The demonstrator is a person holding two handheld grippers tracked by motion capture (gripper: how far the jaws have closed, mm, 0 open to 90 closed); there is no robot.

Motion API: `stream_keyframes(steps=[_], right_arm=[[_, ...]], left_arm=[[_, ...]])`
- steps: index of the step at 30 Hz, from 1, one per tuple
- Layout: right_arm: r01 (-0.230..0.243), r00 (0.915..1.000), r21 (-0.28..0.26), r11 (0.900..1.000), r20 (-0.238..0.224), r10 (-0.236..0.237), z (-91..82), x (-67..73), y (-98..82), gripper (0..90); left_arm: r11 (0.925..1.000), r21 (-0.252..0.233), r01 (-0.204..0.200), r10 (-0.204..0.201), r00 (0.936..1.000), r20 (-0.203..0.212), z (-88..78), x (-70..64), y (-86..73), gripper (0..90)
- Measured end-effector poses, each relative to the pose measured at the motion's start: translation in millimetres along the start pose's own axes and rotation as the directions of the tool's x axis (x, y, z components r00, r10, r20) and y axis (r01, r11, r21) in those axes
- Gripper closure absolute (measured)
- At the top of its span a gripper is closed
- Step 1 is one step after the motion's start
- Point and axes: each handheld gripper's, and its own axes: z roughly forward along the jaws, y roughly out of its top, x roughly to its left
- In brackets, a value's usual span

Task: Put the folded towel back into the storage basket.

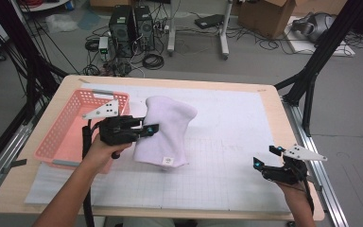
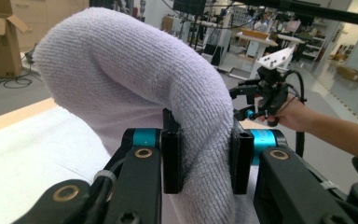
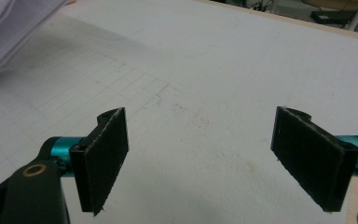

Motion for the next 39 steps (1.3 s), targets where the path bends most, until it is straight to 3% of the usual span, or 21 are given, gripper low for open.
stream_keyframes(steps=[11,21,33,39], right_arm=[[-0.003,1.0000,0.003,1.000,0.007,0.003,0.2,0.1,1.8,17.7],[0.000,1.0000,0.004,1.000,0.008,0.000,1.7,0.9,2.7,17.8],[0.000,1.0000,0.004,1.000,0.007,0.000,4.2,2.4,3.8,17.8],[0.005,1.0000,0.008,1.000,0.009,-0.005,4.5,2.2,3.8,17.8]], left_arm=[[0.9999,-0.003,-0.014,0.013,0.9998,-0.012,-28.5,6.1,7.1,72.6],[0.9989,-0.038,-0.027,0.025,0.9990,-0.037,-56.6,11.1,19.0,72.5],[0.9950,-0.094,-0.034,0.025,0.9949,-0.097,-93.8,17.3,32.0,72.5],[0.9897,-0.133,-0.053,0.035,0.9899,-0.137,-119.0,16.4,42.3,72.5]])
